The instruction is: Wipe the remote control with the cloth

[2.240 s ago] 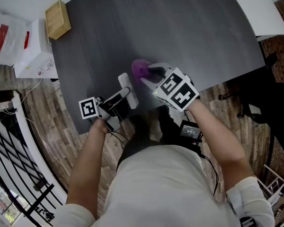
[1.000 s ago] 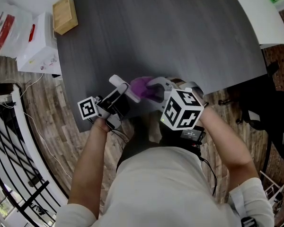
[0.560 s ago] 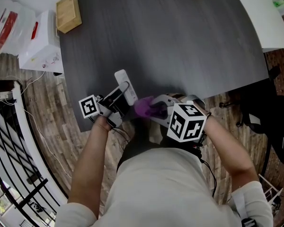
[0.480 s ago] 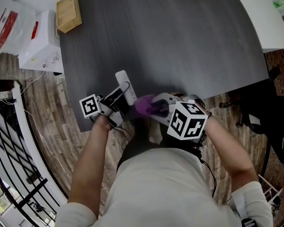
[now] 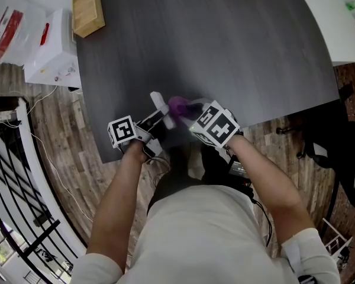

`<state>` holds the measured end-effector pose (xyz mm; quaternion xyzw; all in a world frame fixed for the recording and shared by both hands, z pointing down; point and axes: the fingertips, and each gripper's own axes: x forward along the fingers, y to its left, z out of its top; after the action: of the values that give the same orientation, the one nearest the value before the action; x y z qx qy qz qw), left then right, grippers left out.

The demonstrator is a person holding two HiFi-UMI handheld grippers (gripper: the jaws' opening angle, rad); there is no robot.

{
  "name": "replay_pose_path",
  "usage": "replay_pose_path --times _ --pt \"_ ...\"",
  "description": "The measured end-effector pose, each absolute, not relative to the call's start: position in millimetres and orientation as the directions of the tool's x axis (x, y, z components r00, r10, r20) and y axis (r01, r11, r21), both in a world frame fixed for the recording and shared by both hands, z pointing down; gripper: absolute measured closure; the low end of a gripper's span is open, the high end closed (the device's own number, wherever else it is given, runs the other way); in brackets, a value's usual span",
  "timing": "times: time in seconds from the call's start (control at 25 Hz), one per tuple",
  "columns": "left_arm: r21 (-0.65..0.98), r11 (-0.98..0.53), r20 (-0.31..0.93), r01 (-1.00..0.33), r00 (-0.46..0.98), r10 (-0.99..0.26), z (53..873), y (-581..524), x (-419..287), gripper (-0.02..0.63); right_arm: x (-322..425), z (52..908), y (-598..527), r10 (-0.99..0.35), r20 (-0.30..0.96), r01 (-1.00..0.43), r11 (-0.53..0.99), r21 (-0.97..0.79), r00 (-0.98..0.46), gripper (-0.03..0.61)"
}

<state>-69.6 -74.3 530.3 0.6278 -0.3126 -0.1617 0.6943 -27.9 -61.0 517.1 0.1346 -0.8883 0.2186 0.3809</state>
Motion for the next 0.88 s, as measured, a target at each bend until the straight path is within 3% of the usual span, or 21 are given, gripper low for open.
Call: replay_pose_path --times 0.4,0.56,0.8,0.88 --pt "0.996 0.025 0.085 -0.091 0.746 -0.660 505 -78 -63 0.364 -16 526 -60 -0.120 0.767 -0.483 0.834 -0.267 -0.631 0.471" --pt "0.982 0.026 0.164 -0.186 0.785 -0.598 518 -68 -60 0.356 -9 517 -72 -0.161 0.784 -0.467 0.866 -0.179 -0.600 0.471" --pt "0.985 0.127 0.167 -0.112 0.768 -0.618 522 -53 -70 0.350 -2 522 -82 -0.139 0.812 -0.486 0.852 -0.194 -0.567 0.471" --pt "0.979 0.117 0.203 -0.167 0.759 -0.618 522 -50 -78 0.350 -2 521 -87 -0.141 0.806 -0.502 0.839 -0.210 -0.574 0.471"
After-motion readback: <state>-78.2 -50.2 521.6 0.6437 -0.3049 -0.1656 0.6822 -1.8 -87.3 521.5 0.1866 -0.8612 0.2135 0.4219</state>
